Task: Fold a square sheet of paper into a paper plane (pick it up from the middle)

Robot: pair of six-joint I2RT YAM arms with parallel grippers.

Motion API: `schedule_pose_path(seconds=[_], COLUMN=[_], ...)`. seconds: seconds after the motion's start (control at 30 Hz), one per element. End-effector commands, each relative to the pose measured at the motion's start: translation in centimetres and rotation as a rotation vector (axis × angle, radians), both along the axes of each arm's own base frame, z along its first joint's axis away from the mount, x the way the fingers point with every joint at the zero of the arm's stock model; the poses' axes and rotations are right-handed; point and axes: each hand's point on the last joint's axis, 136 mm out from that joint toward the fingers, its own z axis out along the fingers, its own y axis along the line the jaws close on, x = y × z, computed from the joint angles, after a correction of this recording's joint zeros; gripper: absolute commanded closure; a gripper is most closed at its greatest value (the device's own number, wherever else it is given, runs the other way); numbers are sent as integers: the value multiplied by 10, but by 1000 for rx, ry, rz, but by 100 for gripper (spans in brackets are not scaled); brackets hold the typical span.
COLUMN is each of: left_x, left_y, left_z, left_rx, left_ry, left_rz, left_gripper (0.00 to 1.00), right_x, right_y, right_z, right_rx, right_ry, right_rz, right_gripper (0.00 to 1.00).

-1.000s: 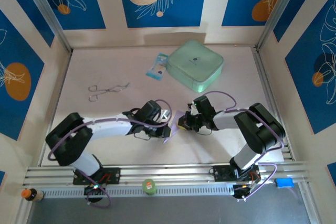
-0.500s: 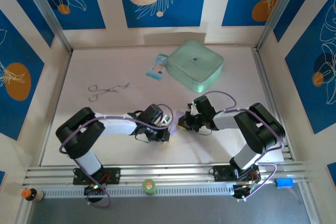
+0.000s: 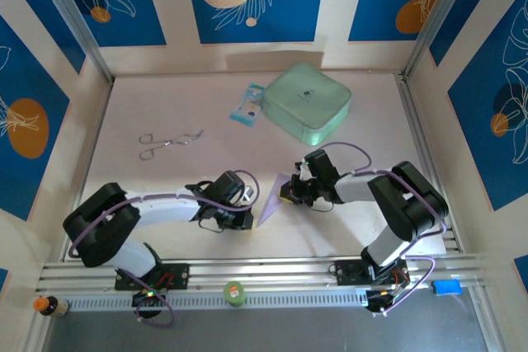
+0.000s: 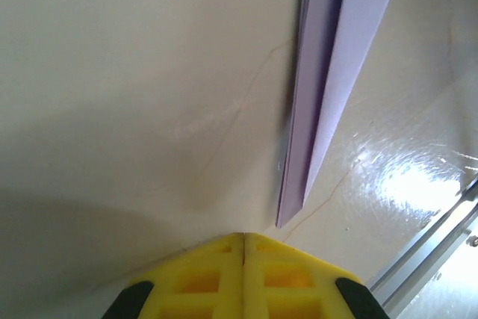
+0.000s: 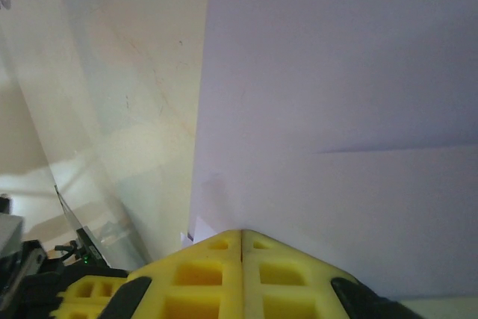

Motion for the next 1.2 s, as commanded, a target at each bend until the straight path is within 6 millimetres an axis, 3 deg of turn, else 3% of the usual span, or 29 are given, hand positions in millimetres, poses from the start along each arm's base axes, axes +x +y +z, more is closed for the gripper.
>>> schedule_pose_path(seconds=[0.0,0.27,0.47,0.73,0.9,1.17], left_x=[7,27,31,41,50,56], left_y=[6,16,25,19,7,-10], left_z=[14,42,42,42,43,27], left_rx=[20,4,1,-55,-127,-162], left_ry=[-69,-202,-214,-167,-139,-70], left_rz=[20,105,147,162,171,118], left_gripper=[98,96,93,83,74,72], right_x=[-7,-18,-28,-24,-15,-33], right_y=[1,28,39,57,37,12], right_z=[-6,2,4,53,56,38], right_rx=[-23,5,0,55,-17,-40], right_ry=[22,5,-5,-150,-164,-52], right_rz=[70,272,390,431,247,82], right_gripper=[99,99,99,94,89,86])
